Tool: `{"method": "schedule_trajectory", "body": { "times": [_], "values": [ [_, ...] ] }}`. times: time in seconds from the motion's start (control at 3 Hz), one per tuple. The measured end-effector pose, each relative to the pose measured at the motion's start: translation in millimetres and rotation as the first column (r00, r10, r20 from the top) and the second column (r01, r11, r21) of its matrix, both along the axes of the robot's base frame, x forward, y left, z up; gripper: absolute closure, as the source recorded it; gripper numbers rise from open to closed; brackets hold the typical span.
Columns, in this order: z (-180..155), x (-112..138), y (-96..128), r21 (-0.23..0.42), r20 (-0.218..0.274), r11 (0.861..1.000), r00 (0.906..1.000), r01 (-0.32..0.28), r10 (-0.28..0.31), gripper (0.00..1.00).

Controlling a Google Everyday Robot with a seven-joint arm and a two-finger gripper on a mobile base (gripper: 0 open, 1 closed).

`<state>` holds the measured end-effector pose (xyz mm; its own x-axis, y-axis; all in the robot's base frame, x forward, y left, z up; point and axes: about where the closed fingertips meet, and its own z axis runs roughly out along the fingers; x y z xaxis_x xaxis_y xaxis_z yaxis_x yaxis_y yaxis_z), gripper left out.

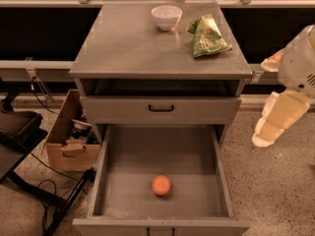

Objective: Pick orange from middle drawer and place on counter

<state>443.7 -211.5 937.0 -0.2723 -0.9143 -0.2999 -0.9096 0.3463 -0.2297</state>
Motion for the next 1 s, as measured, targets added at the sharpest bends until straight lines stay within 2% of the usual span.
{"method": "schedule_trajectory", "body": {
  "times": [0.33,0.67,1.0],
  "values": [
    [-63.6,-10.8,0.4,0.086,-0.013,0.996,0.9993,0.037,-0.036,0.00],
    [-137.1,-12.6,-0.5,0.144,-0.021,0.988,0.9984,0.055,-0.053,0.00],
    [-134.4,2.2,-2.0,0.149,0.042,0.986,0.9961,0.070,-0.077,0.00]
  ]
}}
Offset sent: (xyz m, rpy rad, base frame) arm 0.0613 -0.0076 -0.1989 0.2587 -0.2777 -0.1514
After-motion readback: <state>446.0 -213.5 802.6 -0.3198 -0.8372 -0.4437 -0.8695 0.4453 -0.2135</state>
